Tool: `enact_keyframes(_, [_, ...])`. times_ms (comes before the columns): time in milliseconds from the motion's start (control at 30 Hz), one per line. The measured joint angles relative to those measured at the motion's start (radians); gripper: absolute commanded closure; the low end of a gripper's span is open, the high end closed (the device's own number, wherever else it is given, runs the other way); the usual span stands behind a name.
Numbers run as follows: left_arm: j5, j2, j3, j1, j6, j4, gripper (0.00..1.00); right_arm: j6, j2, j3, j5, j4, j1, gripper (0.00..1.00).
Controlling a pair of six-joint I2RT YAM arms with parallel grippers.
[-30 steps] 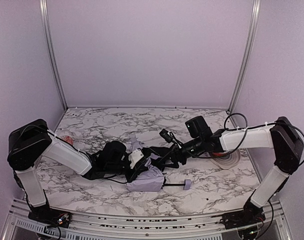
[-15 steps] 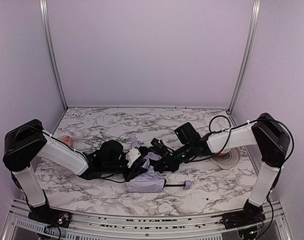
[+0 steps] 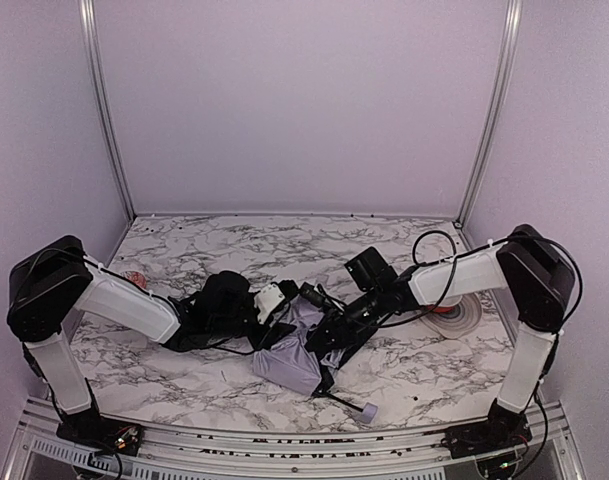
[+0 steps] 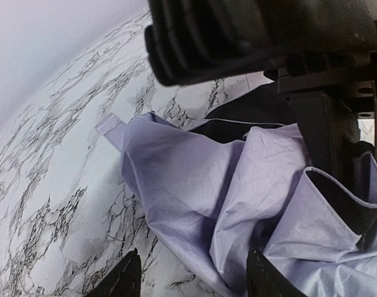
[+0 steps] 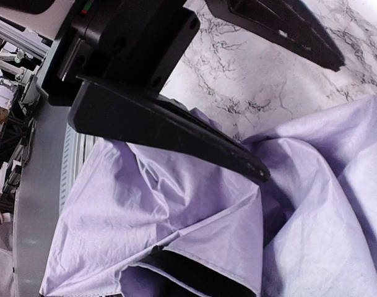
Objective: Put away the umbrella
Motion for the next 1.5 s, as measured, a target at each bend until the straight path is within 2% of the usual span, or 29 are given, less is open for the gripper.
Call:
enact_keyframes(67, [0.021, 0.0, 0.0, -0.001, 0.004, 0.0, 0.48, -0.006, -0.002, 0.0, -0.002, -0.005, -0.003, 0.79])
enact_keyframes(167, [0.048, 0.001, 0.0, -0.001, 0.005, 0.0, 0.48, -0.005, -0.013, -0.001, 0.002, -0.011, -0.021, 0.93])
enact_keyframes(233, [0.056, 0.001, 0.0, -0.001, 0.006, 0.0, 0.48, 0.001, -0.024, -0.006, 0.005, -0.009, -0.04, 0.99])
enact_keyframes(333, [0.057, 0.001, 0.0, -0.001, 0.005, 0.001, 0.44, 0.021, -0.03, -0.023, 0.01, 0.001, -0.07, 1.0])
enact_keyframes(400, [0.046, -0.006, 0.0, -0.002, 0.011, -0.001, 0.32, 0.035, -0.024, -0.036, 0.014, 0.005, -0.082, 1.0])
enact_keyframes(500, [0.011, -0.045, -0.001, -0.001, 0.038, -0.011, 0.21, 0.054, 0.013, -0.039, 0.013, 0.021, -0.09, 1.0])
enact_keyframes(600, [-0.014, -0.131, -0.003, -0.007, 0.07, -0.039, 0.2, 0.063, 0.067, -0.039, 0.016, 0.045, -0.113, 1.0])
enact_keyframes(767, [-0.037, -0.259, -0.002, -0.013, 0.146, -0.106, 0.27, 0.064, 0.128, -0.028, -0.015, 0.076, -0.131, 1.0])
enact_keyframes(933, [0.057, -0.322, 0.0, -0.058, 0.314, -0.261, 0.15, 0.061, 0.163, -0.001, -0.042, 0.079, -0.131, 1.0])
enact_keyframes(1000, [0.091, -0.309, 0.015, -0.103, 0.391, -0.348, 0.08, 0.058, 0.171, 0.009, -0.044, 0.078, -0.131, 1.0])
enact_keyframes(1100, [0.114, -0.233, 0.08, -0.158, 0.499, -0.479, 0.05, 0.051, 0.181, 0.026, -0.044, 0.072, -0.131, 1.0])
enact_keyframes(1300, [0.07, -0.056, 0.192, -0.167, 0.66, -0.589, 0.07, 0.028, 0.188, 0.052, -0.039, 0.036, -0.13, 1.0])
enact_keyframes(1433, [0.047, 0.023, 0.254, -0.153, 0.697, -0.612, 0.2, 0.016, 0.188, 0.056, -0.035, 0.024, -0.129, 1.0])
enact_keyframes(1500, [0.047, 0.053, 0.281, -0.145, 0.695, -0.623, 0.3, 0.014, 0.188, 0.061, -0.035, 0.017, -0.129, 1.0])
